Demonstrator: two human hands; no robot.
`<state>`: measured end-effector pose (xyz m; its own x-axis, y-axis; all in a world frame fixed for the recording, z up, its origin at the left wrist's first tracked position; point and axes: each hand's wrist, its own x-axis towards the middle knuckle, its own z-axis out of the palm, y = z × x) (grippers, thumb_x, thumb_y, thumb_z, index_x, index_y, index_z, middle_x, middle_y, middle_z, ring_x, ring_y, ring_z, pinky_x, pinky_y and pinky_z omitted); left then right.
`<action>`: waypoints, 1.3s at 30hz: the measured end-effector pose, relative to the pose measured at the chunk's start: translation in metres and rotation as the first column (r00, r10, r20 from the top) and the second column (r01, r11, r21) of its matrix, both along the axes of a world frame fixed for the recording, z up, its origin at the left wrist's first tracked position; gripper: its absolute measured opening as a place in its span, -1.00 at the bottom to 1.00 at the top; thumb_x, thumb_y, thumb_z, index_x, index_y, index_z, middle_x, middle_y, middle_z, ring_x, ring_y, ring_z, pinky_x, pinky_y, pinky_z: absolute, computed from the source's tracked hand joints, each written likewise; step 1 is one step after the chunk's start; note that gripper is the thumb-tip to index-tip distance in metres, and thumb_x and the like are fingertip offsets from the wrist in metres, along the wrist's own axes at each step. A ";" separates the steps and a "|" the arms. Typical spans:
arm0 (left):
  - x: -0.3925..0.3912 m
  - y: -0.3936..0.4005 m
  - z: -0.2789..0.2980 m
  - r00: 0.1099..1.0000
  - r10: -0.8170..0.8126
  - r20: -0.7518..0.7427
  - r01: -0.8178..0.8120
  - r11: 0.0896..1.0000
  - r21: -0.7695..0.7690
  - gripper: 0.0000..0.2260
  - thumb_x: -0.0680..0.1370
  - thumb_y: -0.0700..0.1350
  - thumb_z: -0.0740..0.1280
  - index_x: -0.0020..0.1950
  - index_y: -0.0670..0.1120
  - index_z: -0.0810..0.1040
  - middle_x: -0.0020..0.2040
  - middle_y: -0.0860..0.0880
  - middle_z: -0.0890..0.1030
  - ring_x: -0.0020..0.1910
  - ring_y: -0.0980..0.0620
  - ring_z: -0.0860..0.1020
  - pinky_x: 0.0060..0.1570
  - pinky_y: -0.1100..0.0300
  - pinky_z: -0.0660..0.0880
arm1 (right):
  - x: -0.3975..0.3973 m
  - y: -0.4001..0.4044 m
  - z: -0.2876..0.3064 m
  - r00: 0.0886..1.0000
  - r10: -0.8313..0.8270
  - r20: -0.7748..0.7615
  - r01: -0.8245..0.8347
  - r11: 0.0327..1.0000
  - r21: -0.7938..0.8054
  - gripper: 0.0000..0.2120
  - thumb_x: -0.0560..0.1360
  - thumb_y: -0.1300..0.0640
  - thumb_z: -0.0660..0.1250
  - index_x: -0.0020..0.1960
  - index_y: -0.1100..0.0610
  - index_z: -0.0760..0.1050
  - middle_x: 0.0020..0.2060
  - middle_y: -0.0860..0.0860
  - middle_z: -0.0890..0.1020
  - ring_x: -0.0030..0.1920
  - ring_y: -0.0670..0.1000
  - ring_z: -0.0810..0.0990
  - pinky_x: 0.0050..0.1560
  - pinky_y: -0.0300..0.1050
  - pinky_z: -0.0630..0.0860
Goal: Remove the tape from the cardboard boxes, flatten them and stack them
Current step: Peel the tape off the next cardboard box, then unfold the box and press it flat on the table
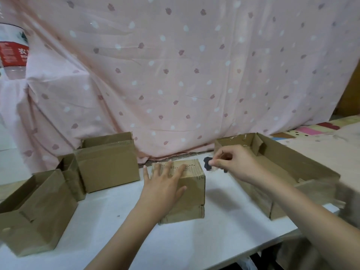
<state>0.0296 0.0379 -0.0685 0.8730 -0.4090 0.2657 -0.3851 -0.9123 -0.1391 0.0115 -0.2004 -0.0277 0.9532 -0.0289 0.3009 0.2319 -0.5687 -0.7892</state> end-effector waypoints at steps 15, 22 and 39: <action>0.015 -0.089 0.005 0.989 -0.142 0.032 0.142 0.990 0.018 -0.45 0.65 0.23 0.05 0.60 0.15 -0.02 0.61 -0.06 0.08 0.55 -0.24 0.09 0.52 -0.22 -0.07 | -0.001 -0.123 -0.013 0.927 -0.375 -0.029 0.357 0.902 -0.241 -0.89 0.47 0.11 0.51 -0.14 0.15 0.66 -0.22 -0.02 0.70 -0.13 -0.03 0.66 -0.09 -0.18 0.50; 0.019 -0.092 -0.004 0.987 -0.151 0.052 0.152 0.988 0.003 -0.44 0.63 0.22 0.10 0.60 0.13 0.08 0.59 -0.09 0.17 0.52 -0.27 0.19 0.49 -0.25 0.03 | 0.017 -0.127 -0.038 0.937 -0.327 -0.125 0.282 0.916 -0.287 -0.51 0.43 0.25 0.51 0.20 -0.21 0.50 -0.27 -0.04 0.64 -0.22 -0.12 0.61 -0.13 -0.23 0.56; 0.031 -0.082 -0.017 0.987 -0.143 0.080 0.142 0.990 0.018 -0.39 0.60 0.22 0.19 0.61 0.14 0.07 0.60 -0.05 0.18 0.54 -0.26 0.18 0.50 -0.27 0.03 | 0.041 -0.131 -0.063 0.915 -0.328 -0.236 0.202 0.877 -0.437 -0.98 0.50 0.15 0.41 -0.07 0.10 0.60 -0.05 0.07 0.65 -0.07 0.04 0.58 -0.11 -0.20 0.43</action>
<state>0.0606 -0.0438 -0.0856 0.7816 -0.5311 0.3270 -0.4978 -0.8471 -0.1860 0.0520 -0.3314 -0.0912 0.9714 -0.2323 0.0490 -0.1790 -0.8524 -0.4913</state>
